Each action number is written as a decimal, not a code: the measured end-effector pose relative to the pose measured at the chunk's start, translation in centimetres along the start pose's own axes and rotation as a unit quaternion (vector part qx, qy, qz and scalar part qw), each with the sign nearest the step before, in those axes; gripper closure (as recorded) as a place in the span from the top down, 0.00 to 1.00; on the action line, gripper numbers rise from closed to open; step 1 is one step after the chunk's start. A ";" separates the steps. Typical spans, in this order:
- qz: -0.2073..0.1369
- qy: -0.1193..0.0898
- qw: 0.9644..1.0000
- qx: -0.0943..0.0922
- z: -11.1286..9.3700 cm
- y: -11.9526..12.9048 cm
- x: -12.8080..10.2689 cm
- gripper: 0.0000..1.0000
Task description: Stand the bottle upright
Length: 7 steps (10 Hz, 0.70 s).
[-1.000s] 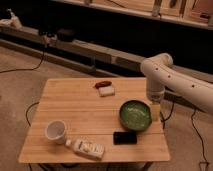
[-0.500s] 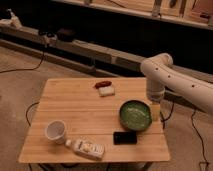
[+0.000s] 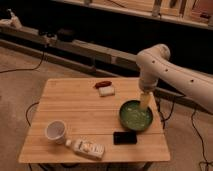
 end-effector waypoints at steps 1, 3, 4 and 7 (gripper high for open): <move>0.010 -0.040 0.999 0.021 -2.0 -0.1 -2.4 0.80; 0.021 -0.090 0.995 0.045 -4.8 -0.2 -5.6 0.80; 0.020 -0.094 0.994 0.046 -5.0 -0.2 -5.9 0.80; 0.021 -0.099 0.994 0.040 -4.9 0.2 -6.1 0.80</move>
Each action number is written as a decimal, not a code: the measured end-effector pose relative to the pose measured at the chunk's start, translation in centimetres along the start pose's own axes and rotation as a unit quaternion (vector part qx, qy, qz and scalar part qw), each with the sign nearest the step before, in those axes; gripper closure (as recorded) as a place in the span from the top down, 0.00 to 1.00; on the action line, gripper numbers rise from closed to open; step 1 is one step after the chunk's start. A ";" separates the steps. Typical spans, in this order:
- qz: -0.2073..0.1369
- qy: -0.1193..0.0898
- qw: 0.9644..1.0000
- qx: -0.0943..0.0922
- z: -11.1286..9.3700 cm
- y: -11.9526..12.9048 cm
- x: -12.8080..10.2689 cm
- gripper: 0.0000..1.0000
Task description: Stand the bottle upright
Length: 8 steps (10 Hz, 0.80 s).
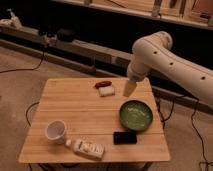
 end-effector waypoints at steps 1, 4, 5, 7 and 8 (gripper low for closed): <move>-0.007 -0.014 1.000 -0.016 0.4 1.0 -1.2 0.80; -0.047 -0.090 0.990 -0.100 2.1 7.5 -9.0 0.80; -0.057 -0.100 0.986 -0.119 2.8 9.2 -10.4 0.80; -0.063 -0.083 0.984 -0.142 4.8 12.0 -11.2 0.80; -0.058 -0.059 0.985 -0.153 6.0 13.3 -10.6 0.80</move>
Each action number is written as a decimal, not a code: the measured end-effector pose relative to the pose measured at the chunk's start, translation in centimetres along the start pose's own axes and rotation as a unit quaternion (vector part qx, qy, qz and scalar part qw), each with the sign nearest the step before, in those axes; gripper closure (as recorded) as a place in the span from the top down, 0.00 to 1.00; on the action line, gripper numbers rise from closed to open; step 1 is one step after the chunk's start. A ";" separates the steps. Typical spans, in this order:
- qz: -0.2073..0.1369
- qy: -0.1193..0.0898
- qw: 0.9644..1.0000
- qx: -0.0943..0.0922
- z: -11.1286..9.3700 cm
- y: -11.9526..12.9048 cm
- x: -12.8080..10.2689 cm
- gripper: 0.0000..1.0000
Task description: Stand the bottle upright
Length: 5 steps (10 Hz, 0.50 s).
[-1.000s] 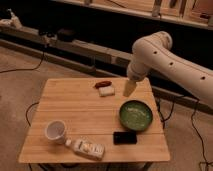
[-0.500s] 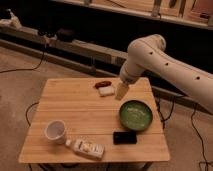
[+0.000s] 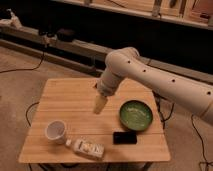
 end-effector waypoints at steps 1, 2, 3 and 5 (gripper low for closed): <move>0.006 0.016 1.000 -0.009 0.9 0.8 0.5 0.80; 0.012 0.030 0.999 -0.016 1.7 1.4 1.0 0.80; 0.013 0.030 0.999 -0.016 1.7 1.4 1.0 0.80; 0.013 0.030 0.999 -0.016 1.7 1.5 1.0 0.80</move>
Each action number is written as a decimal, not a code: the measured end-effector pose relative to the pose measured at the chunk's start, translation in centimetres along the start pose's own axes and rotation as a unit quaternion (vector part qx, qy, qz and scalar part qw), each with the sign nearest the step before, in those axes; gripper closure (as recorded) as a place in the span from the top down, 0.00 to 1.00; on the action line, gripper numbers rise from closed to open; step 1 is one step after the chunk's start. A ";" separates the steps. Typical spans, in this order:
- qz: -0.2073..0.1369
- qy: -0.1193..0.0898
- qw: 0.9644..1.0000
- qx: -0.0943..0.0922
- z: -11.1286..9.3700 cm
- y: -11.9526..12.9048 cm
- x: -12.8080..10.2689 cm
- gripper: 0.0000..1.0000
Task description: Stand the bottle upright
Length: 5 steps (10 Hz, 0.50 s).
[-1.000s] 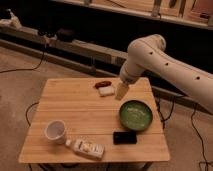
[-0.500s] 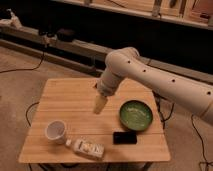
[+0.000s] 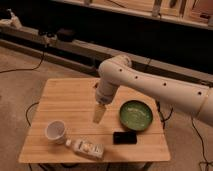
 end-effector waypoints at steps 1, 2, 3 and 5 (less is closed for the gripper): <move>-0.001 0.000 1.000 -0.001 0.1 0.1 -0.1 0.80; -0.002 0.000 1.000 -0.007 0.5 0.6 -0.4 0.80; -0.006 -0.001 1.000 -0.018 1.5 1.8 -1.4 0.80; -0.022 -0.005 0.999 -0.044 4.9 4.9 -4.8 0.80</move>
